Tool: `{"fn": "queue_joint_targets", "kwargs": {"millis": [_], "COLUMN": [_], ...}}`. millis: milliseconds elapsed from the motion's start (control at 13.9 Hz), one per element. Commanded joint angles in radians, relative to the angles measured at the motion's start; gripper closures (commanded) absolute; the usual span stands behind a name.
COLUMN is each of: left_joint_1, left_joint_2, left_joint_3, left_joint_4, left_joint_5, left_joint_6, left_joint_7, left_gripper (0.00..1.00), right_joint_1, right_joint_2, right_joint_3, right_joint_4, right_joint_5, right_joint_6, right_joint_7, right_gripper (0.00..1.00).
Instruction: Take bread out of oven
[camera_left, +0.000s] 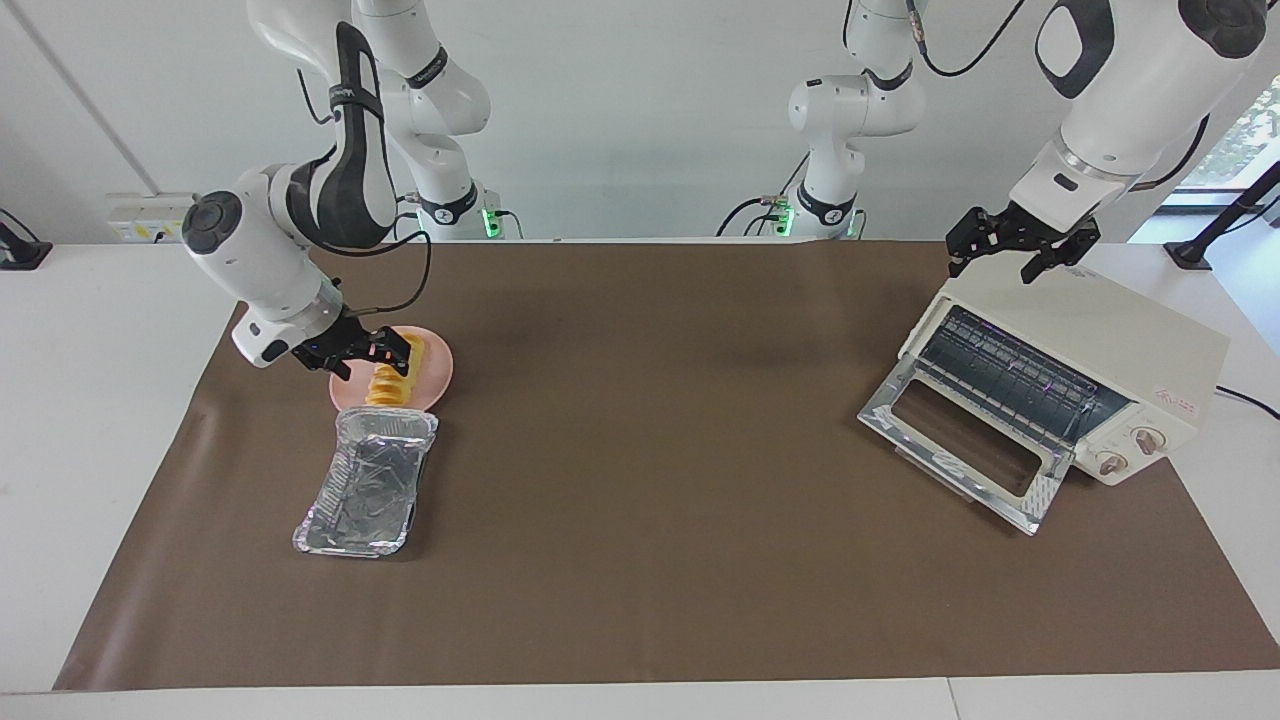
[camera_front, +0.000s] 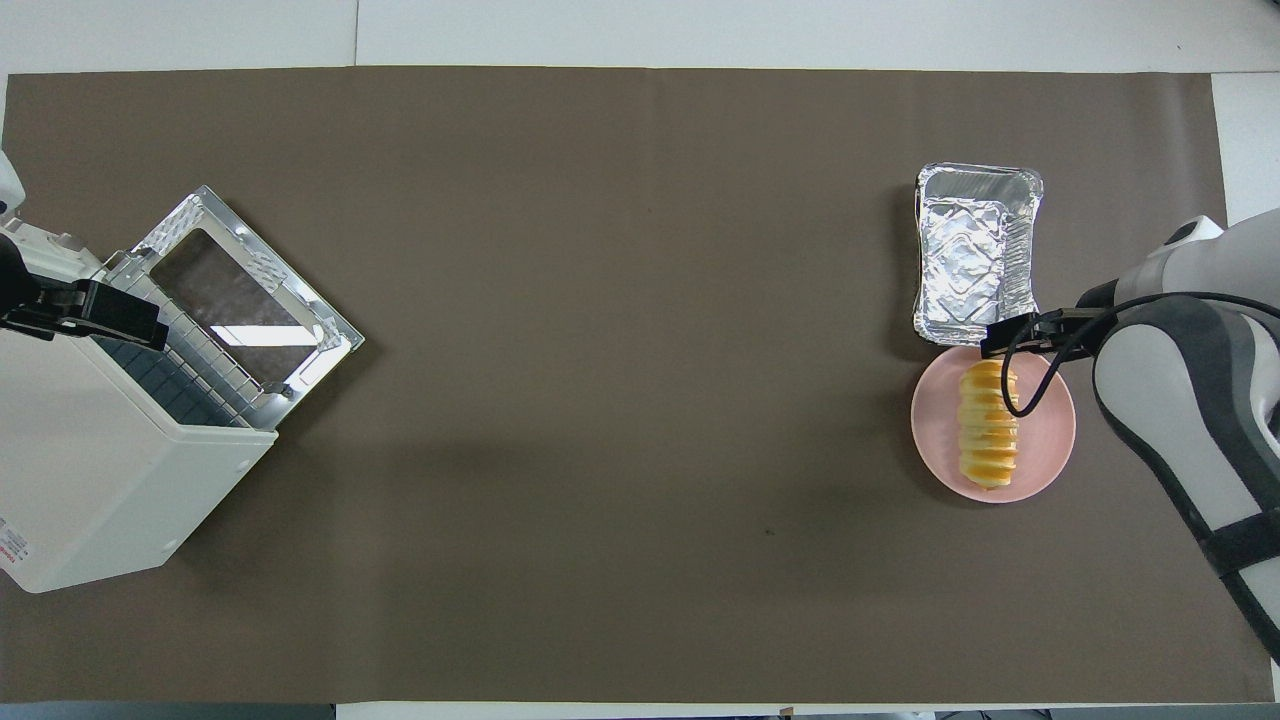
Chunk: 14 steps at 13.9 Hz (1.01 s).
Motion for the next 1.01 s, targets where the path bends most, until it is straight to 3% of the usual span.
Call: {"fn": "queue_joint_targets", "kwargs": {"millis": [0,144,432,648,936], "left_joint_1": [0.014,0.014,0.014,0.014,0.014], "left_joint_2": [-0.026,-0.026,-0.026,-0.026,-0.026], "left_joint_3": [-0.011,-0.011,-0.011,-0.011,-0.011], "left_joint_4": [-0.030,-0.030,-0.030,-0.030,-0.029], "left_joint_5": [0.007,0.007,0.007,0.007,0.007], "left_joint_6": [0.017,0.017,0.017,0.017,0.017], "left_joint_7": [0.014,0.014,0.014,0.014,0.014], "left_gripper": [0.00,0.00,0.00,0.00,0.00], "right_joint_1": [-0.005,-0.004,-0.005,-0.017,-0.025], "right_joint_2": [-0.009,-0.026,-0.090,-0.066,-0.050], "right_joint_3": [0.003,0.007,0.006,0.004,-0.002], "right_joint_4": [0.081,0.158,0.253,0.399,0.448], "right_joint_5": [-0.043,-0.121,-0.126,-0.130,-0.168], "right_joint_6": [-0.055,-0.127,-0.270,-0.435,-0.450], "right_joint_7": [0.023,0.025,0.026,0.043,0.054], "right_gripper": [0.00,0.00,0.00,0.00,0.00]}}
